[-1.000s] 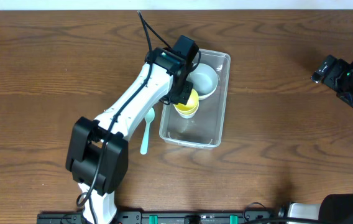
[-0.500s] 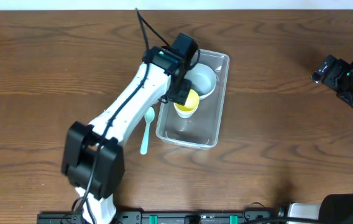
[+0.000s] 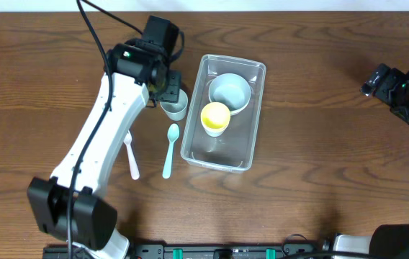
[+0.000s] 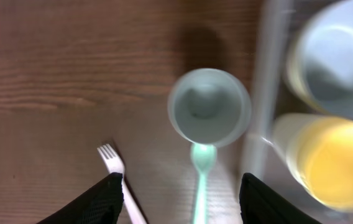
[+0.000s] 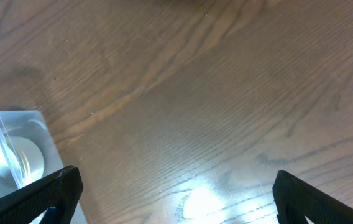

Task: Pack container
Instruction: 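Grasp the grey cup with the left gripper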

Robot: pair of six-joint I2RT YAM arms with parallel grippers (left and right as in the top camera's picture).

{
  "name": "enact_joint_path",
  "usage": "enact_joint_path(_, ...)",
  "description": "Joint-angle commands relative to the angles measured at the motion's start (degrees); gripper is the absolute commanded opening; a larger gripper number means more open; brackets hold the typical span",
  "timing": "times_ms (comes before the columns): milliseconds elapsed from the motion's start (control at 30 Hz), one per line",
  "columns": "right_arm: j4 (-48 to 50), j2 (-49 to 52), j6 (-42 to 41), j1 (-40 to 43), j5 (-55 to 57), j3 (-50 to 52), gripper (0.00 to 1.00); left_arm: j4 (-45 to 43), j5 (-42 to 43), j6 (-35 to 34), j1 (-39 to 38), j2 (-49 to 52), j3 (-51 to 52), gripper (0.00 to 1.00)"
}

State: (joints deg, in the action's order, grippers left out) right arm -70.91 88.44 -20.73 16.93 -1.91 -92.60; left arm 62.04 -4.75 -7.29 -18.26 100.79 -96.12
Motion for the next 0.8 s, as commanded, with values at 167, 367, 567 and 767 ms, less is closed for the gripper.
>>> enact_joint_path(167,0.0,0.0,0.7,0.3,0.0,0.1,0.99,-4.3,2.3,0.2,4.8,10.6,2.2,0.61)
enact_joint_path(367,0.0,0.0,0.7,0.3,0.0,0.1,0.99,-4.7,6.5,1.2,5.4,15.5,2.2,0.55)
enact_joint_path(567,0.0,0.0,0.7,0.3,0.0,0.1,0.99,-4.5,6.5,3.5,5.4,16.7,2.2,0.33)
enact_joint_path(767,0.0,0.0,0.7,0.3,0.0,0.1,0.99,-2.8,6.5,4.3,5.3,15.9,1.9,0.06)
